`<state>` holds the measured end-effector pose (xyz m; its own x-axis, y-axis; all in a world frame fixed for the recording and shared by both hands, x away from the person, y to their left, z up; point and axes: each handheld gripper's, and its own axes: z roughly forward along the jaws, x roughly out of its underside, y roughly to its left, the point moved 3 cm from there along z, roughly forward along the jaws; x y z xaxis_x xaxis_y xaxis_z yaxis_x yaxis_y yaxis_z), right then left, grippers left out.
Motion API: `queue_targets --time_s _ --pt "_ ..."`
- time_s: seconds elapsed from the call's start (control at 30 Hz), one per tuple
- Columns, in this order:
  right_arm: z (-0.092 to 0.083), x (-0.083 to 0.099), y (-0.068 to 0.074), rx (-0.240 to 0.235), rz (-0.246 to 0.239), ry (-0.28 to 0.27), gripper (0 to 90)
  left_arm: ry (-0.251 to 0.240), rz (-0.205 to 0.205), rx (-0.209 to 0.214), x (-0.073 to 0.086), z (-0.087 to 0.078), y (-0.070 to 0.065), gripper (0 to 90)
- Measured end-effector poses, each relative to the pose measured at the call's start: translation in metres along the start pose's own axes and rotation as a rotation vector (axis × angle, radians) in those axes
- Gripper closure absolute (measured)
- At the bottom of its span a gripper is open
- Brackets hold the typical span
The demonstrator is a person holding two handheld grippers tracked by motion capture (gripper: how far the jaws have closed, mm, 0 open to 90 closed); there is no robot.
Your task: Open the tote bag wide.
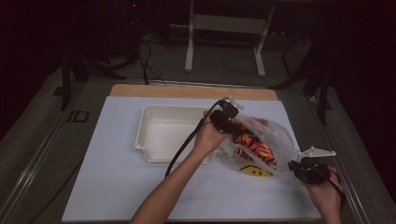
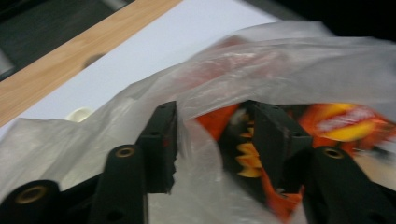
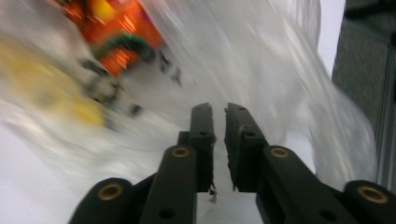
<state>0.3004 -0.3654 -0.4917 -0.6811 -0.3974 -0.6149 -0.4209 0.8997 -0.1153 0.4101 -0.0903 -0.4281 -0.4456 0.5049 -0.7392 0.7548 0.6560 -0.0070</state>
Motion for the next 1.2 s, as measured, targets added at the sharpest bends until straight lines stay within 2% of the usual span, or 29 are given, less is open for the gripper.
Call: queue_targets --time_s 0.1,0.17,0.23,0.3,0.47,0.6,0.67,0.73,0.8,0.9,0.93,1.0,1.07,1.13,1.2 --pt "-0.008 -0.009 0.006 -0.011 -0.023 -0.032 77.4 -0.03 0.04 0.062 0.003 -0.008 -0.011 47.1" --pt "-0.01 -0.013 0.01 -0.036 -0.037 -0.047 75.3 -0.037 0.085 0.104 0.007 -0.011 -0.021 46.8" --pt "-0.009 -0.016 0.015 -0.054 -0.044 -0.055 72.9 -0.018 0.137 0.118 0.011 -0.012 -0.03 45.6" --pt "-0.007 -0.019 0.019 -0.067 -0.052 -0.056 71.5 -0.02 0.152 0.133 0.015 -0.011 -0.038 45.0" --pt "-0.002 -0.024 0.027 -0.1 -0.068 -0.065 67.5 -0.014 0.198 0.105 0.026 -0.011 -0.047 45.2" --pt "0.002 -0.027 0.031 -0.14 -0.058 -0.077 65.2 -0.033 0.226 0.095 0.037 -0.014 -0.057 46.9" --pt "0.006 -0.028 0.033 -0.15 -0.053 -0.072 64.1 -0.021 0.248 0.09 0.045 -0.011 -0.063 48.0" --pt "0.01 -0.029 0.034 -0.155 -0.056 -0.059 62.7 -0.012 0.274 0.05 0.054 -0.007 -0.068 48.0" --pt "0.014 -0.029 0.036 -0.149 -0.065 -0.047 60.6 -0.008 0.27 0.033 0.061 -0.003 -0.07 48.0" --pt "0.017 -0.029 0.038 -0.152 -0.086 -0.028 61.7 -0.009 0.265 0.044 0.069 0.001 -0.074 48.6" --pt "0.018 -0.029 0.038 -0.152 -0.091 -0.022 65.3 -0.001 0.275 0.04 0.071 0.003 -0.075 49.6" --pt "0.019 -0.029 0.036 -0.15 -0.086 -0.019 72.5 0.01 0.294 0.033 0.074 0.004 -0.077 52.0" --pt "0.02 -0.028 0.034 -0.154 -0.075 -0.015 73.2 0.014 0.297 0.04 0.077 0.005 -0.078 53.7" --pt "0.021 -0.028 0.033 -0.151 -0.064 -0.01 65.9 0.017 0.31 0.024 0.079 0.005 -0.078 54.2" --pt "0.023 -0.028 0.032 -0.142 -0.053 -0.013 57.2 0.013 0.307 0.023 0.081 0.005 -0.078 54.4"
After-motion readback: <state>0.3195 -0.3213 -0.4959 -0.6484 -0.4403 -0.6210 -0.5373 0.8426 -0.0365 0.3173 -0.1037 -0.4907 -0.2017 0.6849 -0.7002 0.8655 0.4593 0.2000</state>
